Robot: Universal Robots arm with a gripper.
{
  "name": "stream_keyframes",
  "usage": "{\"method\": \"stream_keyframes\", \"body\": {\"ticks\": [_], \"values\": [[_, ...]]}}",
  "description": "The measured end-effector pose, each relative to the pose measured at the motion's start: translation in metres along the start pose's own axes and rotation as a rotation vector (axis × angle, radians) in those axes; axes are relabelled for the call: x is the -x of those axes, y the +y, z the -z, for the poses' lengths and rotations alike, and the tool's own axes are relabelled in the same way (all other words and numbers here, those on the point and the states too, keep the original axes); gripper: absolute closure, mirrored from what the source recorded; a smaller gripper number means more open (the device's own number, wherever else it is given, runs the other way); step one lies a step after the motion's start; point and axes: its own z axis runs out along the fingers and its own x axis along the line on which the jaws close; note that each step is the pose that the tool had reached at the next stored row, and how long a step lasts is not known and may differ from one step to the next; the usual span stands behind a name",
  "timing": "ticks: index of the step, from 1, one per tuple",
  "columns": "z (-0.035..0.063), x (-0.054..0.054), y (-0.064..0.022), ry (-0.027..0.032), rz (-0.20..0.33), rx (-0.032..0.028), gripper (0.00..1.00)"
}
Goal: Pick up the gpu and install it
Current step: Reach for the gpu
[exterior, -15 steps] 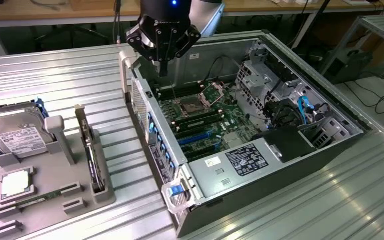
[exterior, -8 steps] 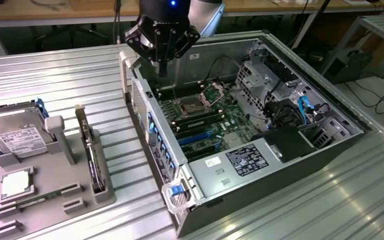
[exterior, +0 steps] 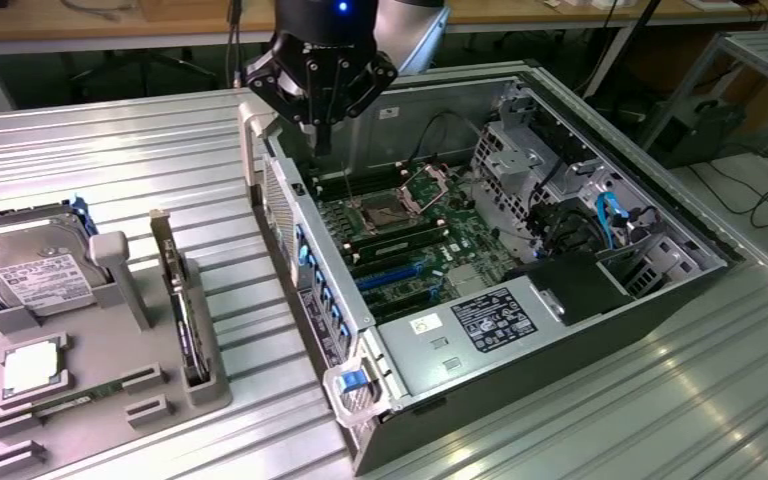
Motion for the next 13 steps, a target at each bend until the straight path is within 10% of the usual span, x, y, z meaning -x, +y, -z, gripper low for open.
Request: {"method": "stream_keyframes", "body": {"ticks": [13], "values": [[0.0002, -0.0043, -0.0024, 0.0003, 0.000, -0.0001, 0.89]]}}
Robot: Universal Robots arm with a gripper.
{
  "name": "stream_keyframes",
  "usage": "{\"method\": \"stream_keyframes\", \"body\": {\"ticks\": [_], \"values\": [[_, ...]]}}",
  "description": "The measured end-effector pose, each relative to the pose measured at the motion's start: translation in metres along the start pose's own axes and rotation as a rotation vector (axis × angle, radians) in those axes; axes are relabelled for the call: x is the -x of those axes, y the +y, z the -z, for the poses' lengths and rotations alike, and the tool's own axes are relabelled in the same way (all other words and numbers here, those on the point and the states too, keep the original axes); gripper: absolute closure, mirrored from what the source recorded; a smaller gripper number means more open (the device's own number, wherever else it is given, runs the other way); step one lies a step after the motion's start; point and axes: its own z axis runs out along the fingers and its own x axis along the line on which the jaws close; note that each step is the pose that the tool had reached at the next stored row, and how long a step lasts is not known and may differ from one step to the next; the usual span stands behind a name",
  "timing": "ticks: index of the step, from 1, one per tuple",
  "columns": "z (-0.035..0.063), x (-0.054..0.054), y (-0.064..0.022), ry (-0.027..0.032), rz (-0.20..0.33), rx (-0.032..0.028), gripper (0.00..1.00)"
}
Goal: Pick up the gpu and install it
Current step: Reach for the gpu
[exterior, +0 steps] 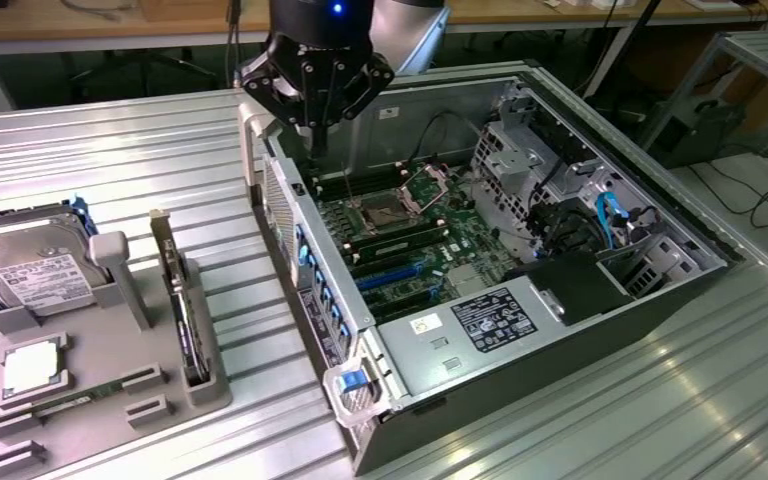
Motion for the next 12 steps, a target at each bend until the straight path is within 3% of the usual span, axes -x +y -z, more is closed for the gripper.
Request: {"method": "stream_keyframes", "body": {"ticks": [12], "values": [[0.0002, -0.0043, -0.0030, 0.0004, 0.000, 0.0000, 0.89]]}}
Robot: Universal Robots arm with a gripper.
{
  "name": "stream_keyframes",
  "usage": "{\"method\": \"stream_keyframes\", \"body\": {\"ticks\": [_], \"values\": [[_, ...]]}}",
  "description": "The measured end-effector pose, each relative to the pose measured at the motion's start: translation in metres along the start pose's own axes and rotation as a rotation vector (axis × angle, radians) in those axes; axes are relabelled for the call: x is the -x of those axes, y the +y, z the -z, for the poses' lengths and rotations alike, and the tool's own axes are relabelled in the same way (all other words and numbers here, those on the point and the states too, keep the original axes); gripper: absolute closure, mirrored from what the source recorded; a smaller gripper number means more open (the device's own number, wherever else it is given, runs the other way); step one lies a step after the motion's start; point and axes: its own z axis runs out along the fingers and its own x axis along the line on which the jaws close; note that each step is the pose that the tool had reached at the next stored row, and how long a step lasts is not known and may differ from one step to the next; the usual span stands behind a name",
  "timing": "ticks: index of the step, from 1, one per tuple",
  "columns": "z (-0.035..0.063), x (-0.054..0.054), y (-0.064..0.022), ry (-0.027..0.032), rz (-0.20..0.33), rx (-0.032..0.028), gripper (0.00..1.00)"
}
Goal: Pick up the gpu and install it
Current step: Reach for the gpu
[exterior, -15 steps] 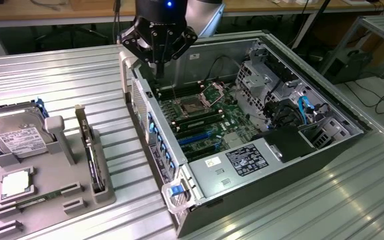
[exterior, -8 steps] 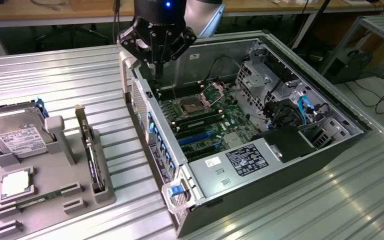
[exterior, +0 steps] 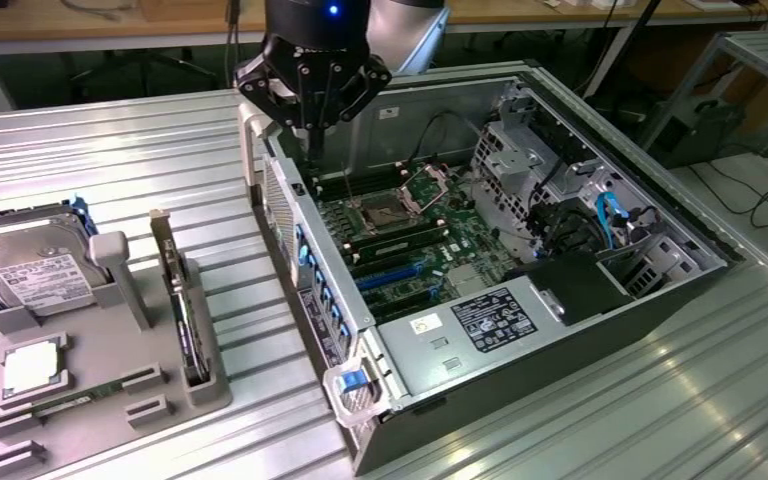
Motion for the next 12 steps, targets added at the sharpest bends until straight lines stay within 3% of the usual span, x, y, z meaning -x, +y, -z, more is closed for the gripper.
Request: {"method": "stream_keyframes", "body": {"ticks": [12], "values": [[0.0004, -0.0073, -0.0056, 0.0003, 0.000, -0.0001, 0.89]]}}
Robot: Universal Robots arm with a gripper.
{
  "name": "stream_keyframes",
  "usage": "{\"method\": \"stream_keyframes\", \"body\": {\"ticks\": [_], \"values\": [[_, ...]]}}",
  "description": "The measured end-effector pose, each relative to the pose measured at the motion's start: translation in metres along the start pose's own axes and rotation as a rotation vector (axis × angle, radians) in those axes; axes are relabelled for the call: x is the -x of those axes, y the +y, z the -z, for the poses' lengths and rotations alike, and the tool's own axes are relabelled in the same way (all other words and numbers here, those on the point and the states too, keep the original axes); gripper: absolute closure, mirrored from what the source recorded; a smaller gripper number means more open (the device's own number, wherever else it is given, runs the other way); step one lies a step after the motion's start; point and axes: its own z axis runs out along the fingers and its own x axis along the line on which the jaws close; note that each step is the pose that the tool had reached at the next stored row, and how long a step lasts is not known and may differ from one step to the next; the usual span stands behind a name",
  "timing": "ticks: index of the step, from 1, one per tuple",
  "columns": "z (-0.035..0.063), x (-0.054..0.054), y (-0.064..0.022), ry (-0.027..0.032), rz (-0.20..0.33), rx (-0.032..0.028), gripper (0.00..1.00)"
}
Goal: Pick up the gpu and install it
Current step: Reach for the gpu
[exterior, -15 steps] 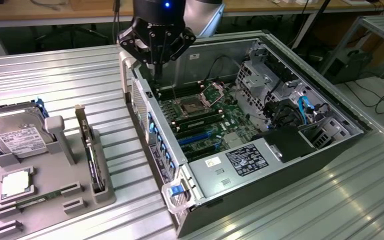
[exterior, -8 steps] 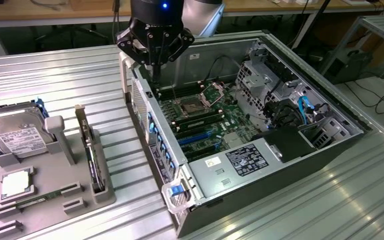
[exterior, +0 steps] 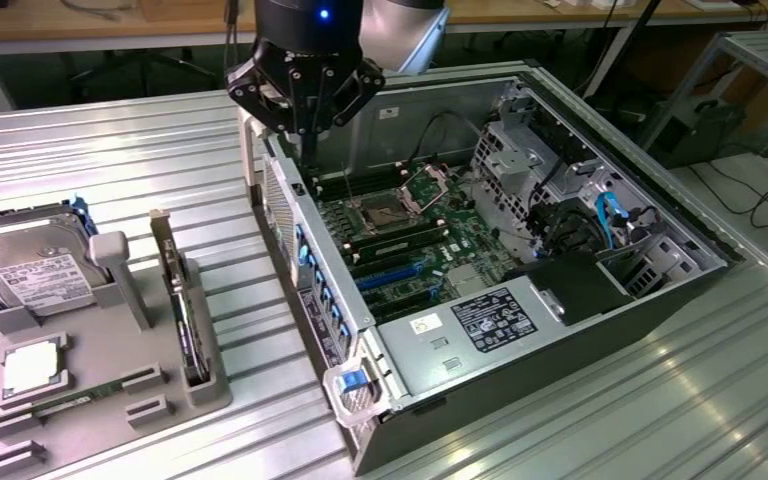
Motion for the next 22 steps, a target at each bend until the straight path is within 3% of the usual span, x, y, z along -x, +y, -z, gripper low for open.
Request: {"method": "stream_keyframes", "body": {"ticks": [22], "values": [[0.0007, -0.015, -0.0113, 0.0012, 0.021, 0.0005, 0.89]]}}
